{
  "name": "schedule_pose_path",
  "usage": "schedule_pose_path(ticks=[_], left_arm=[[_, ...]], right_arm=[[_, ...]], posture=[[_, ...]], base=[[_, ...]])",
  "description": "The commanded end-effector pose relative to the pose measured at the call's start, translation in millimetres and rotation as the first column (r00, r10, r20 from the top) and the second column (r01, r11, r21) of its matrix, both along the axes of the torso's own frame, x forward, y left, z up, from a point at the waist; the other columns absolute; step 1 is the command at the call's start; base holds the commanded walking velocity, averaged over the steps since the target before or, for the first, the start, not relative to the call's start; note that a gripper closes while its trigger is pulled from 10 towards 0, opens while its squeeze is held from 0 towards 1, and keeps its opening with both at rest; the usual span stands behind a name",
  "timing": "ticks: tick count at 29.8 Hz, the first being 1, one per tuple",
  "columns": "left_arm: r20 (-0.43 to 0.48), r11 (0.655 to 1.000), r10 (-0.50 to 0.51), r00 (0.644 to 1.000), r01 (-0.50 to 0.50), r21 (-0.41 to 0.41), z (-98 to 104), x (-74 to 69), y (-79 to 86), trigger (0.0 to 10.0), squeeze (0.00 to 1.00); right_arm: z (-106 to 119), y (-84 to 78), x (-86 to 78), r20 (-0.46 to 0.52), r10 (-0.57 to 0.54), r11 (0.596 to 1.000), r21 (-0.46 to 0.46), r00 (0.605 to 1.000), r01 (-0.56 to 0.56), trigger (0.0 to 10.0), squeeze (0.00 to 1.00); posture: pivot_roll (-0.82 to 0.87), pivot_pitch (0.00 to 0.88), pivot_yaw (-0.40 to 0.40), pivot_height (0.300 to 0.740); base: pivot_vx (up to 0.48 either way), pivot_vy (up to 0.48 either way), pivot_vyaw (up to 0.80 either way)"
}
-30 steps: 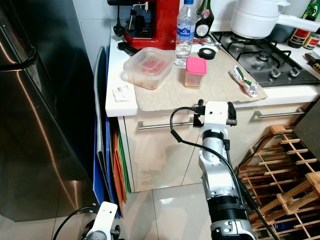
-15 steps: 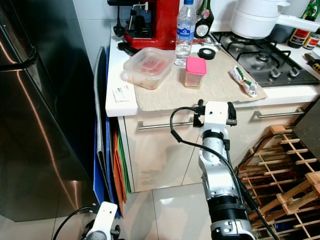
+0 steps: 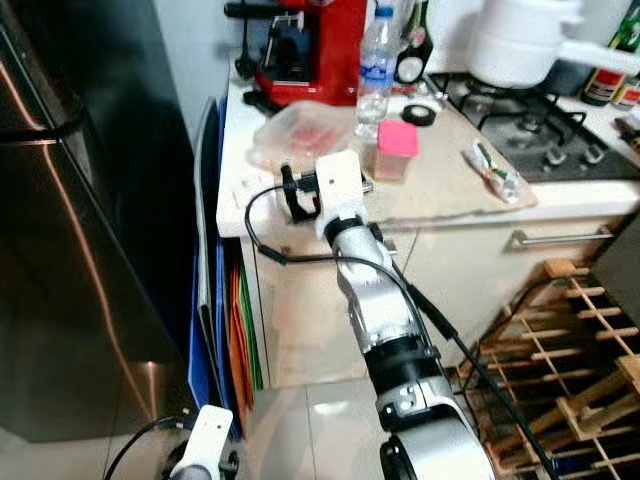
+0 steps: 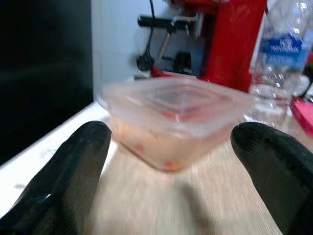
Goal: Restocking fridge
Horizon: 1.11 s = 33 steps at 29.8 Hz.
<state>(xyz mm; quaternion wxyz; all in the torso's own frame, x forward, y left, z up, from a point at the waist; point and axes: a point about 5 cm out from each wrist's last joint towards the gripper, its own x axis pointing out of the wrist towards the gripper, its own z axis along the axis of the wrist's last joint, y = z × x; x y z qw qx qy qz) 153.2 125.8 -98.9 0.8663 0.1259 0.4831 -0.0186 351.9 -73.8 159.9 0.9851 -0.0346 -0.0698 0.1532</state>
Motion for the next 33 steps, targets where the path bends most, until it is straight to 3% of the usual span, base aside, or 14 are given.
schedule_pose_path(ticks=[1,8,12,33], left_arm=[[0.883,0.859,-0.184,0.432,0.507,-0.069,233,183.9,-36.7,10.0,0.0],[0.889,0.868,-0.148,0.433,0.487,-0.092,232,183.8,-32.5,10.0,0.0],[0.891,0.868,-0.128,0.436,0.484,-0.112,232,182.0,-32.7,10.0,0.0],[0.891,0.868,-0.128,0.436,0.484,-0.112,232,182.0,-32.7,10.0,0.0]], right_arm=[[-1,-5.6,2.4,-0.011,-0.002,1.0,0.003,1.0,0.002,10.0,0.0],[-2,-22.8,0.3,0.007,-0.092,0.995,0.03,0.996,0.092,10.0,0.0],[-14,-36.4,-13.4,0.004,-0.121,0.993,0.013,0.993,0.121,10.0,0.0],[-14,-36.4,-13.4,0.004,-0.121,0.993,0.013,0.993,0.121,10.0,0.0]], posture=[[0.09,0.0,0.0,0.74],[0.1,0.0,0.0,0.74],[0.09,0.0,0.008,0.74],[0.09,0.0,0.008,0.74]], base=[[0.0,0.0,0.0],[0.0,0.0,0.0],[0.0,0.0,0.0],[0.0,0.0,0.0]])
